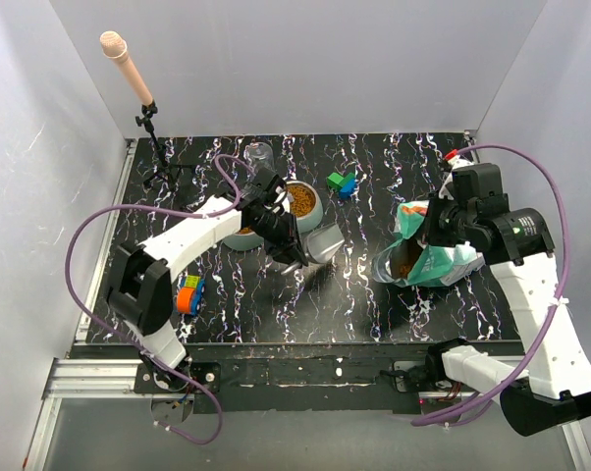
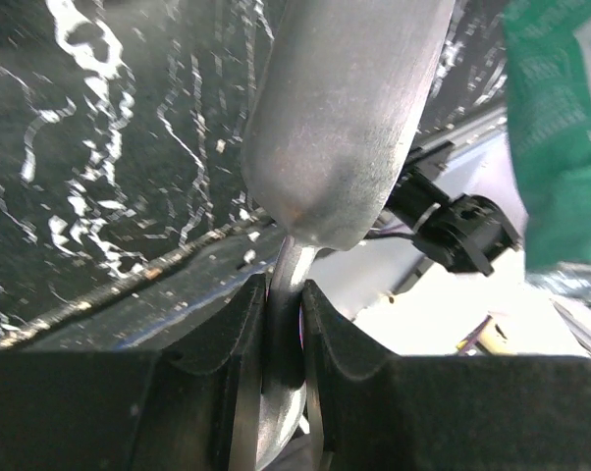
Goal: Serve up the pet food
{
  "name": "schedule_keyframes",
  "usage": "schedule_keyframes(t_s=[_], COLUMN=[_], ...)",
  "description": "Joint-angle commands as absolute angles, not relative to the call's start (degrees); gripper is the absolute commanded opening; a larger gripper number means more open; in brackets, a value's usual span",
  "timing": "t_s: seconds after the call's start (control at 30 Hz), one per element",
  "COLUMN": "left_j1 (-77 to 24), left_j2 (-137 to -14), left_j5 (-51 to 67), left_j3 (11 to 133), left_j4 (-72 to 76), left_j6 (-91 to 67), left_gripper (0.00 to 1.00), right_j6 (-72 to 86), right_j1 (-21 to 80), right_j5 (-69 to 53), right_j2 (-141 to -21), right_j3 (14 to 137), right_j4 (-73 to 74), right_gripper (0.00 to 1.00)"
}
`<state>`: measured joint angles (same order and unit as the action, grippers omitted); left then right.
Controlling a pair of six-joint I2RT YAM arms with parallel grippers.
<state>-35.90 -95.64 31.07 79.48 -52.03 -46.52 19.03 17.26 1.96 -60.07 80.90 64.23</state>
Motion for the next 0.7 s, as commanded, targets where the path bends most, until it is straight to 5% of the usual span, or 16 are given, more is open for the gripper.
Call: schedule_keyframes(t_s=[0.0, 0.5, 0.67], left_j1=[-34.01, -29.27, -29.18], left_j2=[-99.75, -108.19, -111.44], left_j5=[30.94, 20.13, 16.62], left_j3=[80.51, 78.40, 80.24], left_j4=[-50.19, -62.49, -62.40], left_j6=[-35.08, -16.70, -16.70], left_gripper=[0.00, 0.00, 0.16], right_j6=[18.37, 17.67, 17.67], right_j1=[16.96, 16.96, 17.31], right_j5=[3.25, 2.38, 0.44], right_j2=[-59.68, -61.78, -64.33], right_j3=[87.27, 92.10, 95.18], right_j4=[65.12, 69.78, 71.28], right_gripper=[0.01, 0.01, 0.01])
